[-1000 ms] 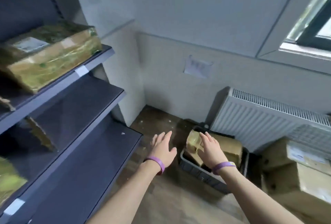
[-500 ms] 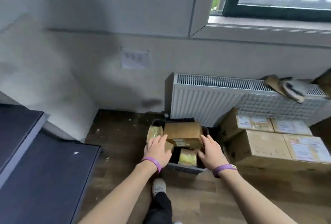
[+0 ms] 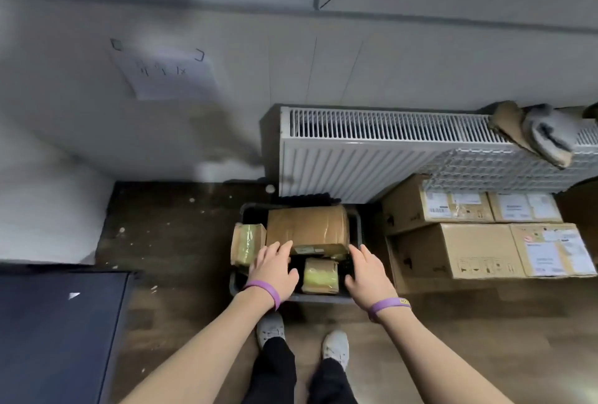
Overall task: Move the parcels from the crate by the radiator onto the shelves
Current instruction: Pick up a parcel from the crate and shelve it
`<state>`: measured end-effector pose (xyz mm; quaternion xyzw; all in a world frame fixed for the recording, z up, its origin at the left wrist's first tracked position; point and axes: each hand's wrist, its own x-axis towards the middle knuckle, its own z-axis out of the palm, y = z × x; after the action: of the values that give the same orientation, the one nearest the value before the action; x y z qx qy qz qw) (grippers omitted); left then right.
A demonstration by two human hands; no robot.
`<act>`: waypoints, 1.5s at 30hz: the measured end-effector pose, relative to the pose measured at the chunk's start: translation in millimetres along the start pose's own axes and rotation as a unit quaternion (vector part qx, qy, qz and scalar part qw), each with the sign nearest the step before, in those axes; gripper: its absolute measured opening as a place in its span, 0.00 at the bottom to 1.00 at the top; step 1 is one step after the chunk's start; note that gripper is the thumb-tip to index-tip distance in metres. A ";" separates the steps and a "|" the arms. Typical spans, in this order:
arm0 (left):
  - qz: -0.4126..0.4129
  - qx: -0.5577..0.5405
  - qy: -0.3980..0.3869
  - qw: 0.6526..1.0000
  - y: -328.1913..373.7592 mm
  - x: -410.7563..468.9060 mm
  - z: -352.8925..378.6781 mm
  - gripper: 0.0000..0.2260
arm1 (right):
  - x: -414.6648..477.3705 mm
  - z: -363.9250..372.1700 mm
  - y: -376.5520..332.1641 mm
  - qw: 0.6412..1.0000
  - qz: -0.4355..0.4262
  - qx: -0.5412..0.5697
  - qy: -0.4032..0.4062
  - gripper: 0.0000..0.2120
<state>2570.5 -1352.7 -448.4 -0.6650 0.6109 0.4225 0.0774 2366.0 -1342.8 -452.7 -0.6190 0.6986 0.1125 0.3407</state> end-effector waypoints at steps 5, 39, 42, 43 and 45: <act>-0.022 0.017 0.001 1.000 -21.7 82.7 27.8 0.27 | 84.6 38.7 18.9 1.000 0.005 -0.011 -0.016 0.30; -0.024 0.049 0.096 0.994 -57.4 225.7 155.3 0.31 | 223.3 108.8 129.1 0.986 -0.044 0.061 0.152 0.35; -0.014 0.080 0.104 0.991 -31.4 175.7 106.5 0.30 | 176.5 57.9 114.9 0.986 -0.050 0.055 0.150 0.34; -0.001 0.090 0.108 0.990 -20.5 158.6 90.0 0.30 | 160.6 40.9 109.3 0.987 -0.053 0.049 0.147 0.34; 0.036 0.102 0.101 0.989 3.9 127.3 57.6 0.34 | 130.3 6.8 95.1 0.988 -0.058 0.036 0.135 0.34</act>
<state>2526.9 -1413.1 -566.7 -0.6702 0.6793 0.2911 0.0680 2278.5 -1421.7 -563.0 -0.6553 0.7048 -0.0174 0.2711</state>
